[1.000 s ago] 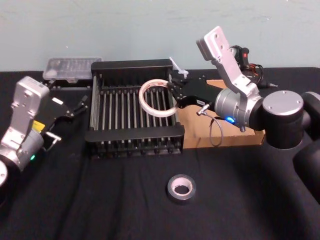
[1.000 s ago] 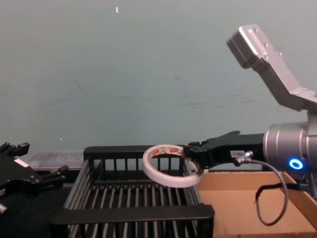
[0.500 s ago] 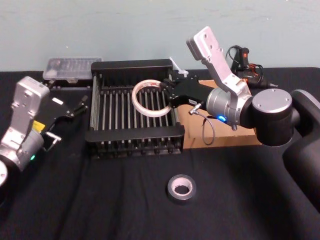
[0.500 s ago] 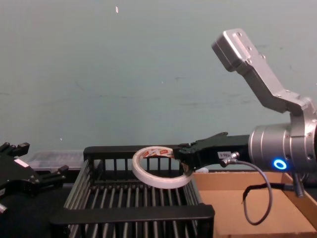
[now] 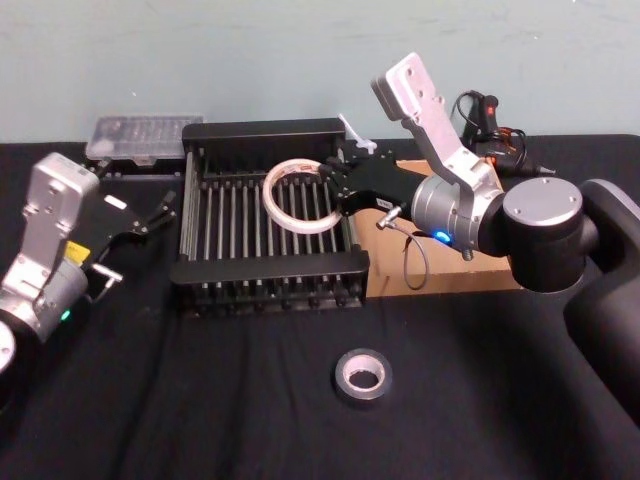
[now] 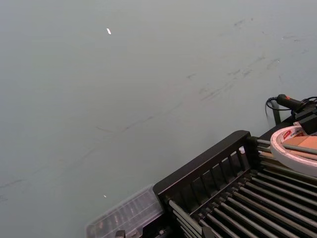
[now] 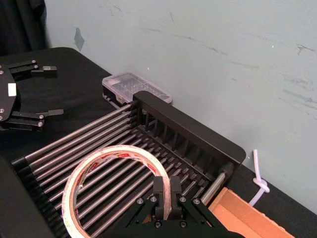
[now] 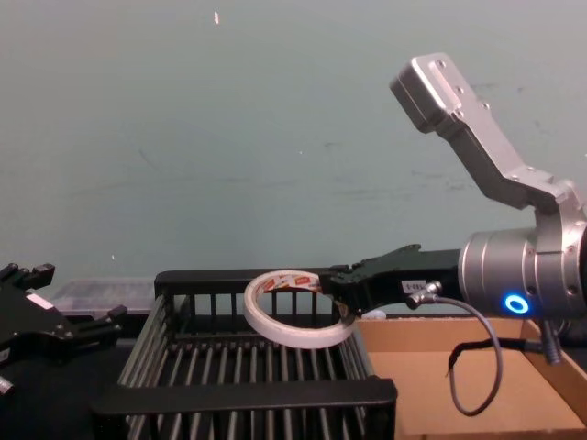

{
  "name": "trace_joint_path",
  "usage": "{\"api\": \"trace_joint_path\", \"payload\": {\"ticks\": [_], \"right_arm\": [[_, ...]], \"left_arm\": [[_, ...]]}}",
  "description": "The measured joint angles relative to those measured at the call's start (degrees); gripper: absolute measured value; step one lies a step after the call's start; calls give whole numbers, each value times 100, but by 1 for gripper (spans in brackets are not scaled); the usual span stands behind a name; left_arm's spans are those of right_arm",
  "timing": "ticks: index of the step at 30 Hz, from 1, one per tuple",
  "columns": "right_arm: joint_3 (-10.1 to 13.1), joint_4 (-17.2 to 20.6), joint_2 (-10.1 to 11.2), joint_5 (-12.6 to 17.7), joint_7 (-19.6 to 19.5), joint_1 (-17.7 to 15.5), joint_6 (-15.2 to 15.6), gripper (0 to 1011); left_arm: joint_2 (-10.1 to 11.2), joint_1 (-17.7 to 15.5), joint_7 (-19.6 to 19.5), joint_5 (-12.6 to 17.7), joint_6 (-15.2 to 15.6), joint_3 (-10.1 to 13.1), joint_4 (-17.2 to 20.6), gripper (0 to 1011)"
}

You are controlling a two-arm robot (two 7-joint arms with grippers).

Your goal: Pick up the white tape and place it into the black box , Pick up the silver tape and place it into the brown box.

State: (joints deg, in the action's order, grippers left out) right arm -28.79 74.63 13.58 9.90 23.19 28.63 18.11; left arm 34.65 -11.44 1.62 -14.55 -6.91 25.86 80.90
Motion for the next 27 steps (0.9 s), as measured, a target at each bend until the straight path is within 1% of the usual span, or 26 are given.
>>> {"api": "trace_joint_path", "payload": {"ticks": [3, 7, 10, 11, 12, 13, 15, 16, 18, 19, 22, 23, 24, 25, 27], "right_arm": [[1, 2, 0, 1, 0, 0, 2, 87], [3, 4, 3, 3, 0, -1, 3, 146], [3, 5, 3, 4, 0, -1, 4, 235], [3, 5, 4, 4, 0, -2, 5, 251], [3, 6, 5, 5, 0, -3, 6, 306], [3, 7, 5, 5, 0, -3, 6, 335], [3, 9, 6, 6, 0, -4, 8, 371], [3, 9, 6, 7, 0, -4, 8, 432], [3, 10, 7, 7, 0, -5, 9, 471], [3, 10, 8, 8, 1, -5, 10, 530], [3, 10, 9, 9, 0, -5, 10, 635], [3, 10, 9, 10, 0, -5, 11, 648], [3, 11, 9, 10, 0, -5, 10, 676], [3, 11, 9, 11, 1, -6, 10, 731], [3, 10, 9, 12, 0, -5, 11, 773]], "left_arm": [[0, 0, 0, 0, 0, 0, 0, 1001], [0, 0, 0, 0, 0, 0, 0, 1001], [0, 0, 0, 0, 0, 0, 0, 1001], [0, 0, 0, 0, 0, 0, 0, 1001], [0, 0, 0, 0, 0, 0, 0, 1001], [0, 0, 0, 0, 0, 0, 0, 1001], [0, 0, 0, 0, 0, 0, 0, 1001], [0, 0, 0, 0, 0, 0, 0, 1001], [0, 0, 0, 0, 0, 0, 0, 1001], [0, 0, 0, 0, 0, 0, 0, 1001], [0, 0, 0, 0, 0, 0, 0, 1001], [0, 0, 0, 0, 0, 0, 0, 1001], [0, 0, 0, 0, 0, 0, 0, 1001], [0, 0, 0, 0, 0, 0, 0, 1002], [0, 0, 0, 0, 0, 0, 0, 1001]]}}
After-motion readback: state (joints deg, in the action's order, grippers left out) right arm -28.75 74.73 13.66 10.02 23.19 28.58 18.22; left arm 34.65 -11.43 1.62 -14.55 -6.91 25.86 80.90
